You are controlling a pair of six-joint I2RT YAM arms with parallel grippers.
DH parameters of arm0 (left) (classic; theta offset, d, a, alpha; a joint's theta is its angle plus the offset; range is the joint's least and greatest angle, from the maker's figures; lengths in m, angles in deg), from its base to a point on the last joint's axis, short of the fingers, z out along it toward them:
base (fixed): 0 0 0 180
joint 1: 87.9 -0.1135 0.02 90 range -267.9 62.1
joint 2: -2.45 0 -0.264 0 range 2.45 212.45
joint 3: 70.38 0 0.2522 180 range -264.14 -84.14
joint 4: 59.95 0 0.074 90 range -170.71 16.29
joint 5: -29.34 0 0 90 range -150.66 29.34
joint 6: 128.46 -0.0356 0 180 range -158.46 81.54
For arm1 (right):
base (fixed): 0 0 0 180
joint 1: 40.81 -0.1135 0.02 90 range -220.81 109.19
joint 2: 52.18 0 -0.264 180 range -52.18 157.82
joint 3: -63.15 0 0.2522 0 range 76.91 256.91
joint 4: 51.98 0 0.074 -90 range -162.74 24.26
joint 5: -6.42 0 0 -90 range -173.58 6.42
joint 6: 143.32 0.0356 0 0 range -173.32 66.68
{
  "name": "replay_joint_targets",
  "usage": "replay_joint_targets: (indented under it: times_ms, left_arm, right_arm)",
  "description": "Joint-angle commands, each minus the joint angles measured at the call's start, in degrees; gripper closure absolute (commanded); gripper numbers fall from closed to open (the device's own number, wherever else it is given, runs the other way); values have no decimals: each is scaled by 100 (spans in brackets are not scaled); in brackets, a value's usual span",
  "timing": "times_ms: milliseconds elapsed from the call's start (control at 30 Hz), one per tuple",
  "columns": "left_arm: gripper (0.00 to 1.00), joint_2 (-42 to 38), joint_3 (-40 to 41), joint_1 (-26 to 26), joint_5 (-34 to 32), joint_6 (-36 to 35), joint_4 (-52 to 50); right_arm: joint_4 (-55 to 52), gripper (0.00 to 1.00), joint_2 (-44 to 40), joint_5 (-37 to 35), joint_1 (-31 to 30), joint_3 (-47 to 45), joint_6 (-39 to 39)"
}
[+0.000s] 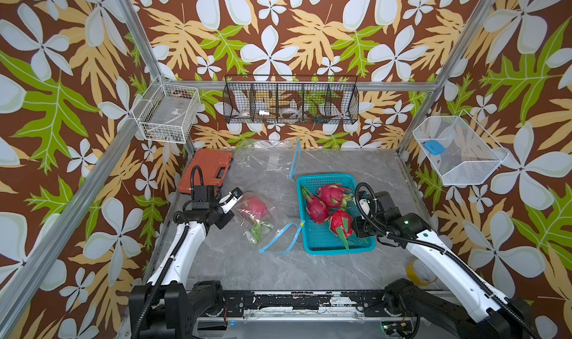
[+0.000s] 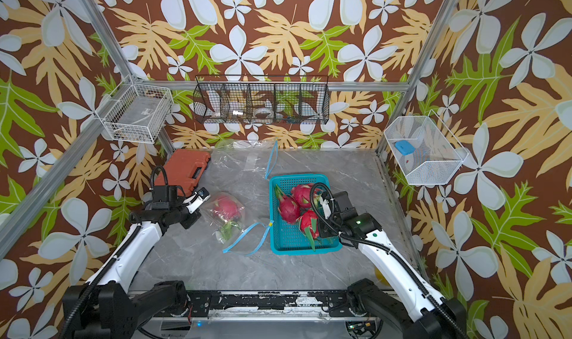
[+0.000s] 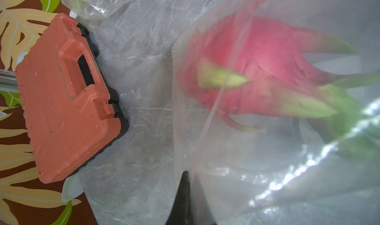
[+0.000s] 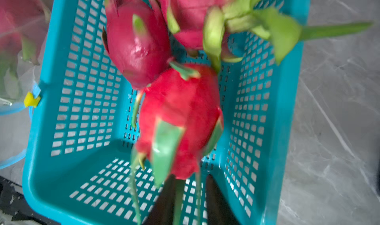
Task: Open the zip-top bag and take out the dragon fruit
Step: Place the dragon fruit in the basket, then pick up the dragon fruit from the zipper food storage bag.
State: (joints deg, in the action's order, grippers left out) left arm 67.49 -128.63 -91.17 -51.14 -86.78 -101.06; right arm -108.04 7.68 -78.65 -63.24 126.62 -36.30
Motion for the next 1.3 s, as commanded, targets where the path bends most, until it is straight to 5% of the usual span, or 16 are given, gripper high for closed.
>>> replay_joint_targets:
  times_ms: [0, 167, 267, 400, 533, 600, 667, 867, 1167, 1267]
  left_arm:
    - [100, -49, 46, -7, 118, 3, -77]
    - [100, -17, -11, -7, 190, 123, -90]
    - [100, -17, -33, -7, 191, 156, -103]
    - [100, -8, -33, -5, 211, 217, -145]
    - [100, -34, -1, -7, 208, 217, -224]
    - [100, -60, 26, -7, 191, 187, -253]
    - [100, -87, 71, -7, 178, 177, -245]
    - [100, -13, 159, -7, 114, 198, -244]
    - [100, 24, 209, -7, -77, 208, -205]
    - [100, 18, 144, -7, -139, 141, -209]
  right_arm:
    - [284, 0, 61, -684, -66, 229, 135]
    - [48, 0, 114, -2439, -941, 1008, 111]
    - [264, 1, 68, -2856, -1488, 1281, 56]
    - [1620, 0, -510, -1874, -1557, 811, 675]
    - [3714, 0, -1509, -759, -1574, -648, 969]
    - [4019, 14, -1558, -663, -1846, -966, 1026]
    - [3655, 25, -1333, -1099, -2526, -926, 793]
    - [4114, 27, -339, -2801, -4966, -1244, 331]
    - [5181, 52, 1892, -2260, -5052, -656, -329]
    - [5517, 49, 2509, -2014, -5001, -470, -874]
